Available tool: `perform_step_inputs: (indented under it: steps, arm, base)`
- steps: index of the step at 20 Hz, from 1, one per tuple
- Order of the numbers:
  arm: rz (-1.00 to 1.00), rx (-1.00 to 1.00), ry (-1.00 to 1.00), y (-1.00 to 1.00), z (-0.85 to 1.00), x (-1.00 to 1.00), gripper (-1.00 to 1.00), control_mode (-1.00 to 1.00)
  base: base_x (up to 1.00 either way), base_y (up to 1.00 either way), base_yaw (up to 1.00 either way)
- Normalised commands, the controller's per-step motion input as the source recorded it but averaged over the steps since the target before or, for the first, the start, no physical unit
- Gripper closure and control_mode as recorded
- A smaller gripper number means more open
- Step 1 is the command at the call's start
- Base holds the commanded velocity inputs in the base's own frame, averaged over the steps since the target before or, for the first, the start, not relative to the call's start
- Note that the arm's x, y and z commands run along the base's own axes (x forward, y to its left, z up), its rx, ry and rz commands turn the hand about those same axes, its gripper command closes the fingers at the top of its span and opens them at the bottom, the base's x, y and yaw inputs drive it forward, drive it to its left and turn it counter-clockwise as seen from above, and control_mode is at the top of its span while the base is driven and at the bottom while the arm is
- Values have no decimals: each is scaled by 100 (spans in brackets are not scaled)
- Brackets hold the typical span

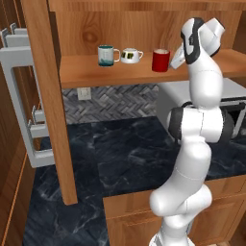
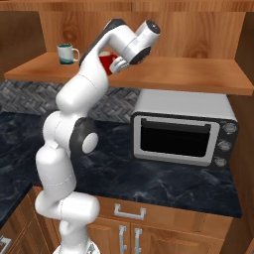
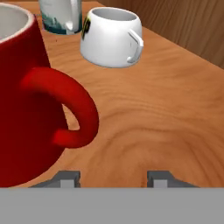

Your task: Pick the mug on the counter and place it in the cabinet with the handle facing the right, like the mugs already inside.

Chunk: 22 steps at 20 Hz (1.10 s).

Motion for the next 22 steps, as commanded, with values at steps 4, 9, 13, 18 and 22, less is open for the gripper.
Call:
perform_step_inputs:
  steps: [4,9,13,18,22]
  arm:
    - [3,0,0,0,-12,0,-100,-100]
    - [3,0,0,0,-8,0,-100,-100]
    - [3,0,0,-1,-12,-2,-100,-100]
    - [2,0,-7,2,-25,-55,-100,-100]
    - [1,0,-10,7,-28,-73,-100,-100]
  base:
    - [0,0,0]
    - [0,0,0]
    - [0,0,0]
    - [0,0,0]
    - [0,0,0]
